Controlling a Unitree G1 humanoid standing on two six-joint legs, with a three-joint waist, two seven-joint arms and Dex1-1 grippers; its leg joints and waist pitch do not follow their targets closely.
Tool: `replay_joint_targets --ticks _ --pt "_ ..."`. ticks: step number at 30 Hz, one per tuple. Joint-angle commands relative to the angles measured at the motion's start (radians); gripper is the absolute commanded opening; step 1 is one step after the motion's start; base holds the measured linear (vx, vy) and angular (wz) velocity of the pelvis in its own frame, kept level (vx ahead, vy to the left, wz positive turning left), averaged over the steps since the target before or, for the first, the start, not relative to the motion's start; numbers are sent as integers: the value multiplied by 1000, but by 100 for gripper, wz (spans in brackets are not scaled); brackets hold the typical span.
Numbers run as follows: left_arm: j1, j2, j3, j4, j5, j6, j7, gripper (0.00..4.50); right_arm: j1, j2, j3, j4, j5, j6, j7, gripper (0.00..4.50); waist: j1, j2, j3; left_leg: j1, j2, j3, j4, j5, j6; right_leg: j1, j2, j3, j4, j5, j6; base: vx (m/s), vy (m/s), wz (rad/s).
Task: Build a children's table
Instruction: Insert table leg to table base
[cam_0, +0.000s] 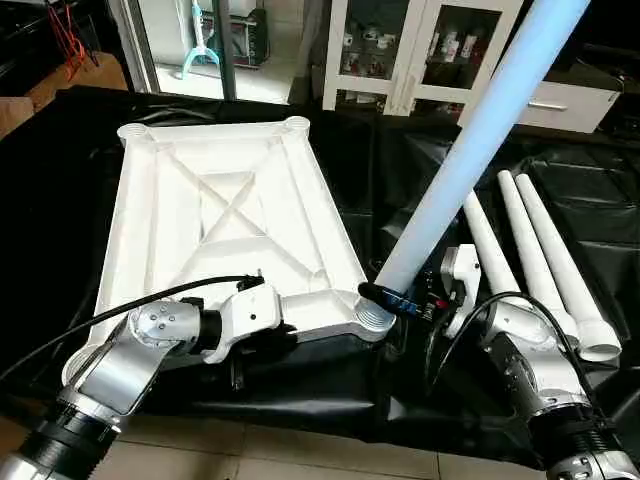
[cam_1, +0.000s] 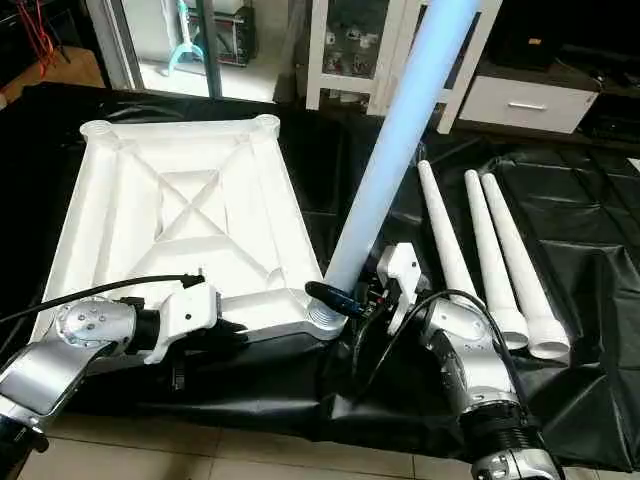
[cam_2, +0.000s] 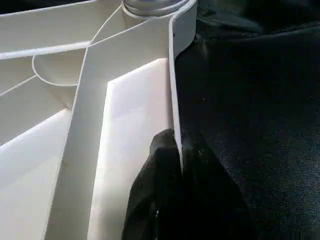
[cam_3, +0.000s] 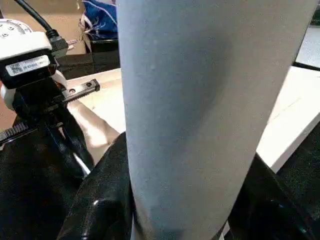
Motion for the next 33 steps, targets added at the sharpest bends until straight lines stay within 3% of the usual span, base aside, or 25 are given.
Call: replay_joint_targets --ticks 1,7,8,13,14,15,16,18,19,20,21,22,23,24,25,26,27,28,29,30,31,33 --pt "12 13 -22 26 33 16 -1 0 51 -19 27 139 -81 82 -47 185 -8 9 -4 30 78 -56 -104 -581 -80 -40 -61 51 -98 -481 -107 0 0 0" --pt "9 -11 -12 5 20 64 24 0 18 13 -12 190 -100 85 -190 185 -17 11 0 27 77 -64 -109 -627 -100 -43 -62 47 -99 -535 -95 0 0 0" --pt "7 -17 -10 1 19 77 32 0 14 17 -16 197 -104 85 -209 185 -23 11 1 25 76 -70 -111 -661 -108 -43 -62 43 -102 -565 -80 0 0 0" --pt "-57 -137 27 13 33 212 195 0 -46 88 -37 266 -161 81 -460 185 -37 11 3 28 70 -80 -115 -728 -127 -44 -57 31 -107 -593 -64 -26 15 -7" --pt "-68 -150 27 20 50 225 226 0 -57 98 -41 279 -168 74 -499 185 -43 13 2 26 66 -85 -118 -748 -125 -36 -57 19 -111 -587 -58 -69 40 -20" --pt "-94 -197 46 36 63 290 301 0 -81 120 -48 305 -174 76 -562 185 -44 13 2 29 66 -85 -119 -754 -124 -38 -57 18 -113 -583 -59 -71 37 -16" --pt "-111 -233 65 47 61 330 351 0 -98 133 -52 324 -179 80 -608 185 -43 21 3 39 65 -85 -119 -776 -125 -43 -54 11 -116 -575 -63 -70 35 -9" --pt "-138 -289 94 62 64 379 430 0 -128 151 -57 361 -191 80 -696 185 -46 21 8 47 65 -80 -123 -814 -124 -43 -46 -3 -125 -556 -59 -69 37 -9" --pt "-145 -302 99 65 68 389 451 0 -135 155 -57 371 -196 80 -718 185 -50 23 9 43 65 -80 -129 -825 -127 -40 -42 -10 -120 -538 -60 -70 39 -9" --pt "-165 -342 117 73 84 415 518 0 -158 167 -61 395 -213 68 -797 185 -53 32 16 27 68 -71 -161 -882 -133 -20 -21 -39 -99 -478 -63 -70 39 -9" --pt "-177 -366 126 77 95 431 560 0 -172 174 -64 410 -226 59 -846 185 -50 34 17 13 74 -57 -186 -900 -130 0 -8 -50 -75 -435 -68 -100 29 -1" --pt "-177 -366 126 77 95 431 560 0 -172 174 -64 410 -226 59 -846 185 -11 41 19 -51 97 -14 -265 -933 -132 61 9 -56 72 -272 -88 -92 -42 16" --pt "-193 -403 147 84 104 443 618 0 -190 190 -81 432 -220 63 -902 185 24 37 2 -51 95 11 -266 -891 -120 73 4 -44 97 -195 -73 -92 -42 16" --pt "-218 -465 177 97 109 458 704 0 -222 219 -106 470 -215 71 -986 185 -3 -41 -17 93 40 -9 -15 -451 -64 -101 -125 49 -129 -659 -47 26 -132 18" --pt "-224 -480 185 100 110 460 725 0 -229 226 -112 479 -213 74 -1007 185 -3 -41 -17 93 40 -9 -15 -451 -64 -101 -125 49 -129 -659 -47 97 -73 -20" --pt "-233 -501 195 104 110 467 755 0 -241 235 -122 496 -215 74 -1038 185 22 -21 -22 -51 28 -83 8 -34 46 43 -172 92 -104 -670 -67 97 -73 -20" --pt "-237 -518 198 107 115 467 781 0 -251 241 -117 507 -231 69 -1067 185 30 -8 -22 -50 45 -82 -33 10 24 38 -132 57 -85 -512 -98 38 25 -25" --pt "-240 -533 201 108 119 471 807 0 -263 247 -113 523 -245 58 -1098 185 19 3 -21 6 68 -61 -64 -120 11 -21 -49 22 -63 -269 -138 0 0 0" --pt "-240 -545 206 108 123 469 831 0 -272 254 -112 535 -250 48 -1122 185 3 0 -20 8 72 -58 -69 -206 -1 -24 -37 21 -53 -218 -158 0 0 0" --pt "-239 -548 207 107 123 473 835 0 -275 259 -115 541 -249 46 -1130 185 -9 9 -18 13 63 -54 -78 -453 -46 -34 -37 29 -67 -316 -170 0 0 0" --pt "-238 -548 207 107 122 476 835 0 -277 260 -115 543 -249 45 -1131 185 -15 0 -19 14 58 -53 -76 -489 -50 -37 -38 29 -75 -349 -159 0 0 0" --pt "-231 -538 205 103 120 487 824 0 -283 261 -116 552 -248 43 -1122 185 -19 1 -19 5 53 -58 -83 -506 -48 -32 -44 30 -84 -387 -123 0 0 0"
